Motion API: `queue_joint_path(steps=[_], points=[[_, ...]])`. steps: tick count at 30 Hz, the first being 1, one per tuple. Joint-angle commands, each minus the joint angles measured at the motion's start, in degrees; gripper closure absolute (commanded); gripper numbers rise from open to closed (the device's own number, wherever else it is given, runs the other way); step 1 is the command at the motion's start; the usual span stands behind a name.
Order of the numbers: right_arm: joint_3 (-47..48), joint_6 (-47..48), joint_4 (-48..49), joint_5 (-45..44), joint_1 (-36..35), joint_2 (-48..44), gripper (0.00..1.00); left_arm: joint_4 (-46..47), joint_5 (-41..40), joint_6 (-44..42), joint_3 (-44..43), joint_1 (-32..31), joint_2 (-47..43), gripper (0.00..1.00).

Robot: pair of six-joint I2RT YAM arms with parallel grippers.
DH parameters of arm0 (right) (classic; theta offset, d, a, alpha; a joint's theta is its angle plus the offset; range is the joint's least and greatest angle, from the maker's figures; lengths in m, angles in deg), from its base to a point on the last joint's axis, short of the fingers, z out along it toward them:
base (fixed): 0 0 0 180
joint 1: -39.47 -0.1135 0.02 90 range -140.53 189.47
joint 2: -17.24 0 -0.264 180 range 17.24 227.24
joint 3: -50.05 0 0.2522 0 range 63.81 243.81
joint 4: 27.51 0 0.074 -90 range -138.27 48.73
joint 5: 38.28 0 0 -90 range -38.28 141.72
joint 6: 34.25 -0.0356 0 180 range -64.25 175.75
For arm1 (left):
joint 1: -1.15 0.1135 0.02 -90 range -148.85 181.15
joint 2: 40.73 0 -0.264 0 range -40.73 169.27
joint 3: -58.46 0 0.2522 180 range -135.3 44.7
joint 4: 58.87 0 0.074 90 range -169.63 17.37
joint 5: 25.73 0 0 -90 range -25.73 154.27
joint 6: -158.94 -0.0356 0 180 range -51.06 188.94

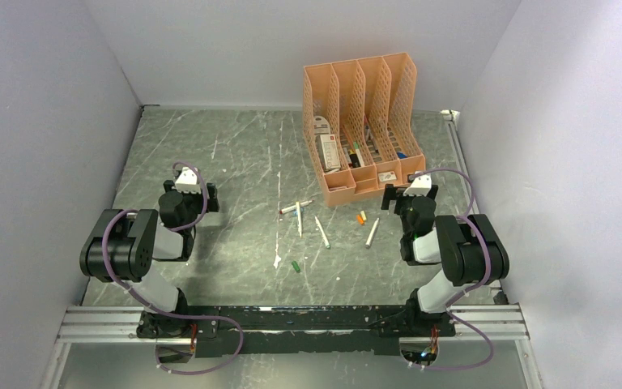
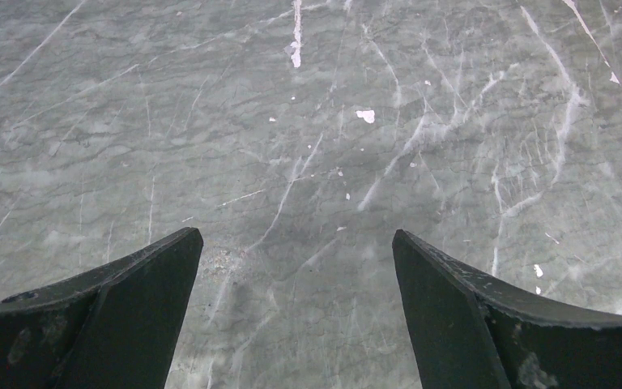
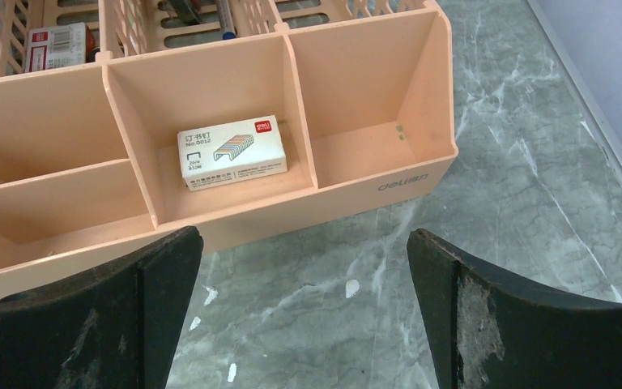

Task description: Insert the pens into the pen caps

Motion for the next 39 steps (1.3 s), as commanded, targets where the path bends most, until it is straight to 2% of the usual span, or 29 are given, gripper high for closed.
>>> queue_joint_path(steps=[1, 9, 11, 14, 17, 20, 24, 26, 29, 33, 34, 35, 36, 37, 39], points=[[0.6, 0.5, 1.0, 0.1, 0.4, 0.4, 0.0, 2.0, -0.6, -0.4, -0.8, 0.4, 0.3, 0.01], [1.1, -0.2, 0.0, -0.1, 0.7, 0.6, 0.0, 2.0, -0.6, -0.4, -0.8, 0.4, 0.3, 0.01], [1.3, -0.9, -0.7, -3.1, 0.7, -0.9, 0.0, 2.0, -0.7, -0.3, -0.8, 0.4, 0.3, 0.01], [5.5, -1.4, -15.6, -4.0, 0.7, -10.8, 0.0, 2.0, -0.6, -0.4, -0.8, 0.4, 0.2, 0.01], [6.3, -3.0, -19.4, -1.3, 0.3, -20.8, 0.0, 1.9, -0.7, -0.3, -0.8, 0.4, 0.3, 0.01], [8.2, -4.7, -27.9, 3.8, 0.0, -28.9, 0.0, 2.0, -0.6, -0.4, -0.8, 0.4, 0.3, 0.01], [11.6, -9.7, -38.2, 14.9, -0.2, -35.4, 0.0, 1.9, -0.6, -0.4, -0.8, 0.4, 0.3, 0.01], [13.6, -21.3, -46.2, 13.8, -0.2, -37.1, 0.0, 1.9, -0.7, -0.4, -0.8, 0.4, 0.3, 0.01], [17.9, -20.5, -58.0, 16.7, -0.2, -37.2, 0.0, 1.9, -0.6, -0.3, -0.8, 0.4, 0.3, 0.01], [17.1, -25.9, -64.0, 12.0, -0.1, -43.2, 0.0, 1.9, -0.5, -0.4, -0.8, 0.4, 0.3, 0.01], [16.7, -27.5, -65.3, 10.5, -0.2, -44.8, 0.09, 1.9, -0.6, -0.3, -0.9, 0.4, 0.3, 0.01], [16.3, -29.7, -66.9, 8.1, -0.2, -46.1, 0.25, 1.8, -0.5, -0.4, -0.9, 0.4, 0.3, 0.01], [15.4, -31.5, -67.9, 6.7, -0.2, -47.0, 0.35, 1.8, -0.5, -0.4, -0.9, 0.4, 0.3, 0.01], [14.6, -33.1, -68.5, 6.0, -0.2, -47.2, 0.4, 1.8, -0.6, -0.4, -0.9, 0.4, 0.3, 0.01], [13.2, -34.4, -69.7, 6.8, -0.2, -46.1, 0.4, 1.8, -0.6, -0.4, -0.9, 0.4, 0.3, 0.01]])
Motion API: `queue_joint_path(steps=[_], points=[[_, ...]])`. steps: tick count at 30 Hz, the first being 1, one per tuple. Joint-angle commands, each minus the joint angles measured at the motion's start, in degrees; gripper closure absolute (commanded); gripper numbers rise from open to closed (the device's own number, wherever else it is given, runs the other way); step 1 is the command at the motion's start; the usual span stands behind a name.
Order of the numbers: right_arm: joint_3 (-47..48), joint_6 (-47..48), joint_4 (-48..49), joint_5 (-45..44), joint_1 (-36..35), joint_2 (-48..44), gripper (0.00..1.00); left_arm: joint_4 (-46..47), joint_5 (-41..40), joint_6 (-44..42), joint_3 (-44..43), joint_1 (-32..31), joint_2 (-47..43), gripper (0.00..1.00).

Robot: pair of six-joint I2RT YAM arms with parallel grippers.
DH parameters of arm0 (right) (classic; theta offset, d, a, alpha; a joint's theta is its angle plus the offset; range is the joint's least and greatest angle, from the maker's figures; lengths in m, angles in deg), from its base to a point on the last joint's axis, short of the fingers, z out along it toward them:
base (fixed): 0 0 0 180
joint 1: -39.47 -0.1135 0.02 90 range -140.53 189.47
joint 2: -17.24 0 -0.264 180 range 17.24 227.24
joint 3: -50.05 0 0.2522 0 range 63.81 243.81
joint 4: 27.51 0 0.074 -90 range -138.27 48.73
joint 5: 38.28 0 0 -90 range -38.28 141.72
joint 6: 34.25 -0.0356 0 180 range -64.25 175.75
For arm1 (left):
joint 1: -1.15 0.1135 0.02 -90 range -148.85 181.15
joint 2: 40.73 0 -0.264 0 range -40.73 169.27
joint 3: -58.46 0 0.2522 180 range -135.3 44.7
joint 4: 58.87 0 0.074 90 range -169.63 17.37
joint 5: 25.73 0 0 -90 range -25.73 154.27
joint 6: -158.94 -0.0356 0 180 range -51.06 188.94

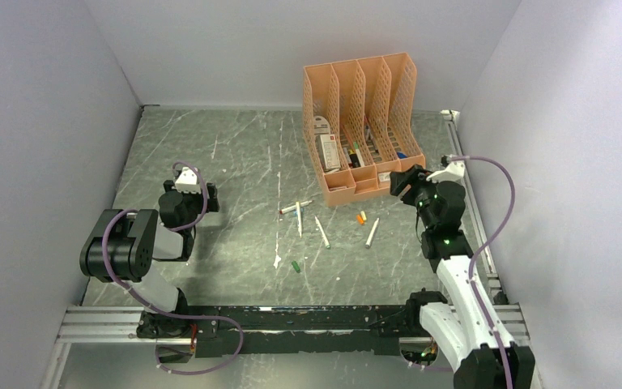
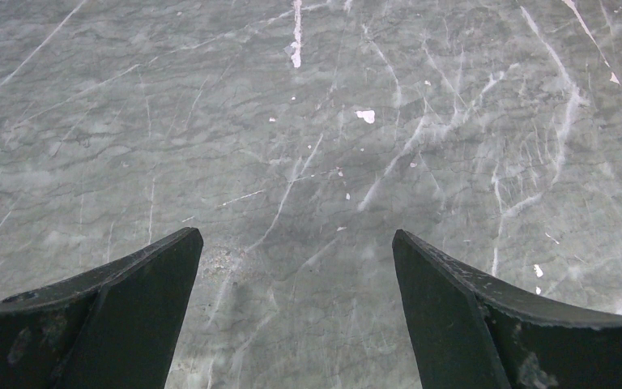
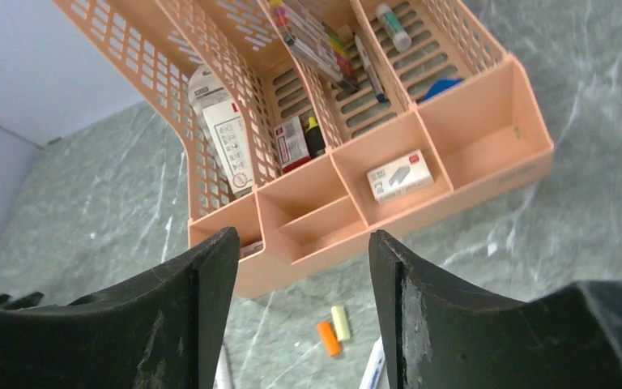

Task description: Insert the pens into the pen caps

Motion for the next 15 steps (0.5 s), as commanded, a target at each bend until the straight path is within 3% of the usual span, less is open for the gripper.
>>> queue_joint_path(steps=[1, 4, 9, 15], points=[[-2.6, -6.7, -8.0, -1.6, 0.0, 1.3, 0.37, 1.8, -0.5, -0.4, -0.9, 0.4, 0.3, 0.01], [-1.5, -6.9, -13.0, -1.7, -0.6, 5.0, 0.4, 1.8, -0.7, -0.4, -1.0, 0.4, 0.4, 0.01], [1.4, -4.4, -21.0, -9.4, -2.2, 10.8, 0.46, 2.7, 1.6, -1.7, -0.3, 0.4, -0.2, 0.01], [5.5, -3.1, -24.4, -12.6, -5.9, 19.3, 0.41, -7.0, 3.0, -2.5, -2.7, 0.3, -6.9, 0.01]])
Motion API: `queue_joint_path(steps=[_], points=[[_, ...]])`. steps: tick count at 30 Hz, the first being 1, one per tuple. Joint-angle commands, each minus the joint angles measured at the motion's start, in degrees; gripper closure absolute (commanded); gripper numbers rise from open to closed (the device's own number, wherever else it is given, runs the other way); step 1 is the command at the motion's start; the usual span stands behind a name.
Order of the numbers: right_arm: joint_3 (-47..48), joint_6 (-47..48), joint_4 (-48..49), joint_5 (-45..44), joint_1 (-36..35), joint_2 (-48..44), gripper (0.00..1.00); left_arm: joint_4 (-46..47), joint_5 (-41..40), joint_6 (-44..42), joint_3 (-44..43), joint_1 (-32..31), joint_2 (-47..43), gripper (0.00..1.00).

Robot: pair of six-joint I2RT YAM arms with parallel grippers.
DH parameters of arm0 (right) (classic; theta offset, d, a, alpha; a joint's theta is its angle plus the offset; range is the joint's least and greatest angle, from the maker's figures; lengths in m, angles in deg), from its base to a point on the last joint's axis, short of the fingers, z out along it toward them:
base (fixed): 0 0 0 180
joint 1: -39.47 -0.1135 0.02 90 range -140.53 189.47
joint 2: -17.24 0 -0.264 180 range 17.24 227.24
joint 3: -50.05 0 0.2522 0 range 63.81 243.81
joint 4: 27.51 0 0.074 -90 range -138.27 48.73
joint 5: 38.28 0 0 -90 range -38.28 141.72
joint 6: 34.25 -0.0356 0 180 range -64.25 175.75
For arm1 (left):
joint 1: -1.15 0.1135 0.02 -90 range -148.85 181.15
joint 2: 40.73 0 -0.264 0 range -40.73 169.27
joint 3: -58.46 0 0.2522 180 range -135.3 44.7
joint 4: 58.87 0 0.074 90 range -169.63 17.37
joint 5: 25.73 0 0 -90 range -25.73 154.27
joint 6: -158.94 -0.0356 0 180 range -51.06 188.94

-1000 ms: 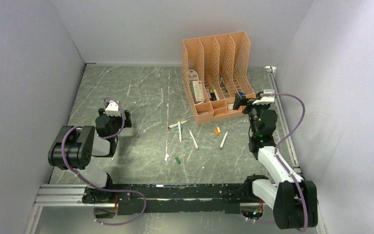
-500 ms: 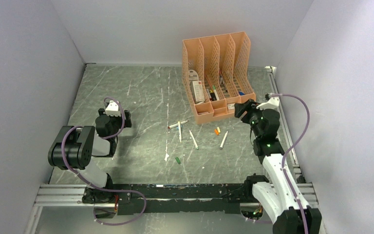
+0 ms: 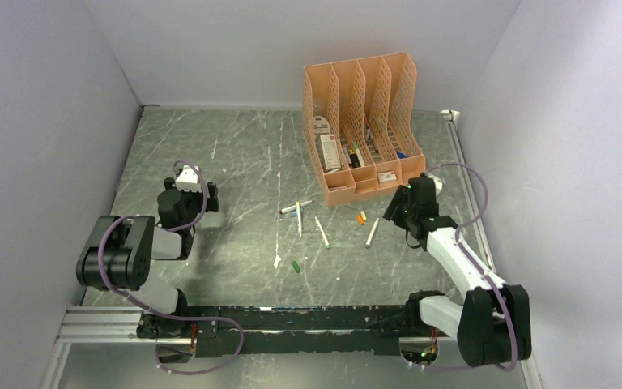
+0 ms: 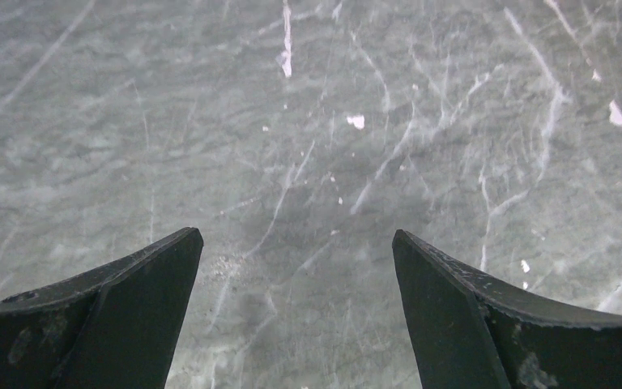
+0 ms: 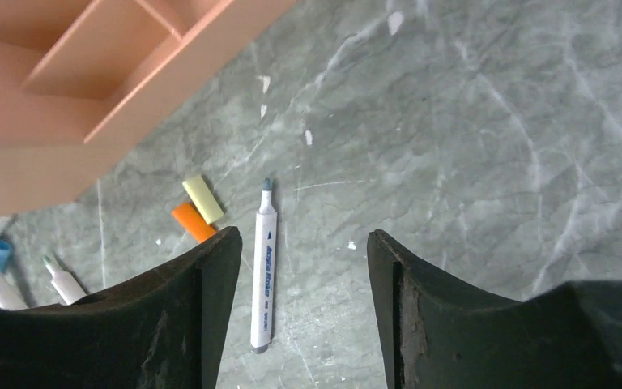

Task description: Insert the pens into the pen caps

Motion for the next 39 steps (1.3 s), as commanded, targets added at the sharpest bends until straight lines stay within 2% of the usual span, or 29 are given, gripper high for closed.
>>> queue_joint_path(steps=[1, 4, 7, 12, 15, 20, 22, 25, 28, 30, 36, 39], points=[[4.3, 1.2, -4.9, -6.2, -4.9, 4.5, 0.4, -4.3, 1.7, -1.1, -2.2, 0.3, -5.6, 0.01], [6.7, 0.1, -7.4, -10.5, -9.8, 8.8, 0.39, -3.8, 2.1, -1.7, -0.8, -0.1, -8.6, 0.01], [7.2, -1.7, -7.2, -11.1, -11.7, 11.1, 0.39, -5.6, -1.1, -2.7, -0.3, -2.2, -12.7, 0.01], [6.9, -4.1, -6.9, -12.0, -13.2, 14.3, 0.46, -7.4, -3.3, 0.0, 0.0, -5.3, -19.3, 0.01], [6.6, -4.9, -6.3, -11.9, -13.5, 16.4, 0.5, -10.7, -0.4, 2.1, -2.2, -6.8, -21.5, 0.01], [5.8, -5.7, -4.9, -11.2, -14.6, 18.4, 0.58, -14.3, -2.3, 2.7, -5.1, -13.3, -25.0, 0.01], [5.6, -6.1, -4.6, -11.1, -14.9, 18.8, 0.66, -15.5, -0.4, 2.6, -6.2, -15.3, -27.0, 0.01], [5.1, -6.2, -4.3, -10.9, -15.2, 19.1, 0.76, -17.7, 1.7, 10.7, -8.0, -16.4, -30.0, 0.01], [4.5, -6.1, -3.2, -9.8, -15.2, 19.0, 0.88, -28.3, 6.3, 17.2, -13.8, -16.4, -31.6, 0.01], [3.7, -5.8, -1.5, -8.1, -15.2, 18.6, 0.99, -35.1, 9.1, 19.2, -17.7, -16.4, -31.8, 0.01], [1.3, -5.4, 2.2, -4.0, -15.2, 11.2, 1.0, -17.7, 18.5, 33.8, -9.0, -16.4, -33.4, 0.01], [1.4, -3.2, 3.3, -2.0, -15.3, 4.3, 1.0, -11.6, 27.2, 38.4, -9.0, -16.4, -31.0, 0.01]])
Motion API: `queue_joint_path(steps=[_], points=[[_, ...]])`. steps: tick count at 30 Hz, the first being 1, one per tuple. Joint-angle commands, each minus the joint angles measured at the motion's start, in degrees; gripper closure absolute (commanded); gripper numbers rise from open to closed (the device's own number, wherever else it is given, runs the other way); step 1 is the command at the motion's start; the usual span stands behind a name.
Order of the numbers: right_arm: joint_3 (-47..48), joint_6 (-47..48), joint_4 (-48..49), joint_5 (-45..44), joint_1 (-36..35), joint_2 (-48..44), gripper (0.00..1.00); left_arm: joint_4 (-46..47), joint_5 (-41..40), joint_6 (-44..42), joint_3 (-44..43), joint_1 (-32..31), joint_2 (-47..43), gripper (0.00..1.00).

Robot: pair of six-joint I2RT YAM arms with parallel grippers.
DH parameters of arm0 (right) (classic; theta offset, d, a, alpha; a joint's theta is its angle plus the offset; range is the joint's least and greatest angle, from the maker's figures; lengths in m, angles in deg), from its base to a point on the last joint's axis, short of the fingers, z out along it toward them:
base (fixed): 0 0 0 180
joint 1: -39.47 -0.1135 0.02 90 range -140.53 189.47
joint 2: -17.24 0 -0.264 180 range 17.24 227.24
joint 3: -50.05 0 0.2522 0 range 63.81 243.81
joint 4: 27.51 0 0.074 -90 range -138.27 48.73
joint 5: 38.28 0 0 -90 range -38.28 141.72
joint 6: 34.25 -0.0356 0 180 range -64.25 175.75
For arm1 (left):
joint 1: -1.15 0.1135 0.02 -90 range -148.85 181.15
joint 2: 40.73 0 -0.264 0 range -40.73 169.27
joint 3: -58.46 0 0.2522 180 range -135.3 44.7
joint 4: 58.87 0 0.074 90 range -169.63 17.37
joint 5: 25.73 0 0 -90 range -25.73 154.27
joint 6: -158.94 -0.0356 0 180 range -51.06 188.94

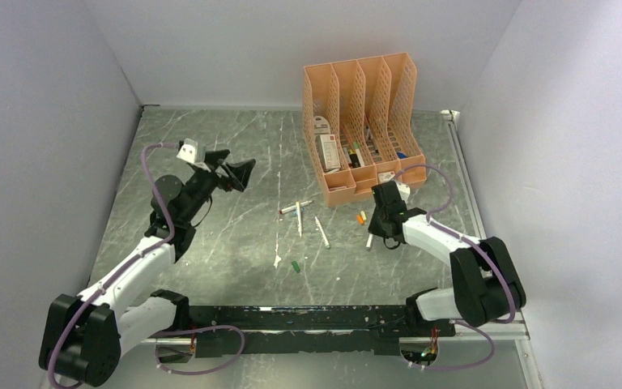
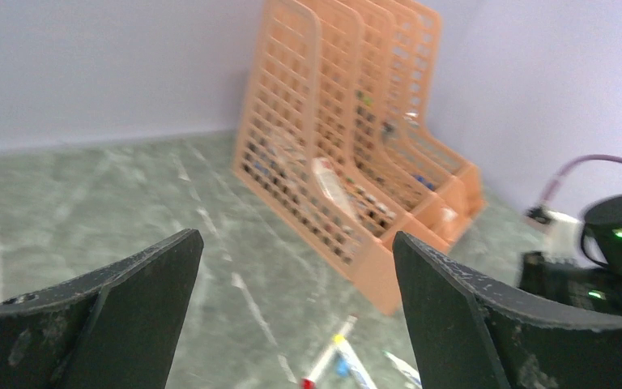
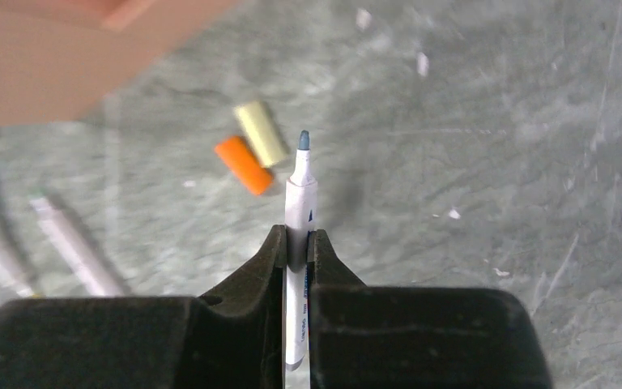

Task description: Insert the pens into the pen caps

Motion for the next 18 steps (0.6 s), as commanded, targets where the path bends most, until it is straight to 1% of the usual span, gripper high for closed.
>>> queue_joint_path(steps=[1, 3, 7, 9, 11, 14, 18], points=[[-0.3, 2.7, 4.4, 4.4, -0.4, -10.6, 1.0, 12.7, 15.4, 13.2, 1.1, -0.3, 3.2, 0.01], [-1.3, 4.0, 8.2, 8.0, -0.4, -16.6, 1.0, 18.5, 17.6, 18.7, 2.0, -0.4, 5.5, 0.01], [-1.8, 5.0, 15.4, 16.3, -0.5, -24.1, 1.0, 28.7, 16.5, 27.8, 4.5, -1.4, 9.5, 0.01], [-1.2, 5.0, 18.1, 20.7, -0.6, -24.9, 1.0, 32.5, 17.8, 31.7, 4.3, -2.7, 12.3, 0.01], [-0.8, 4.4, 21.5, 24.3, -1.1, -25.1, 1.0, 37.7, 19.9, 34.6, 3.7, -5.5, 15.5, 0.01], [0.2, 3.2, 25.8, 26.5, -2.7, -24.6, 1.0, 44.7, 20.5, 38.3, 2.8, -9.7, 20.3, 0.01], [3.3, 3.0, 28.1, 27.2, -5.7, -23.1, 1.0, 46.5, 19.1, 39.3, 0.9, -14.3, 25.0, 0.01]])
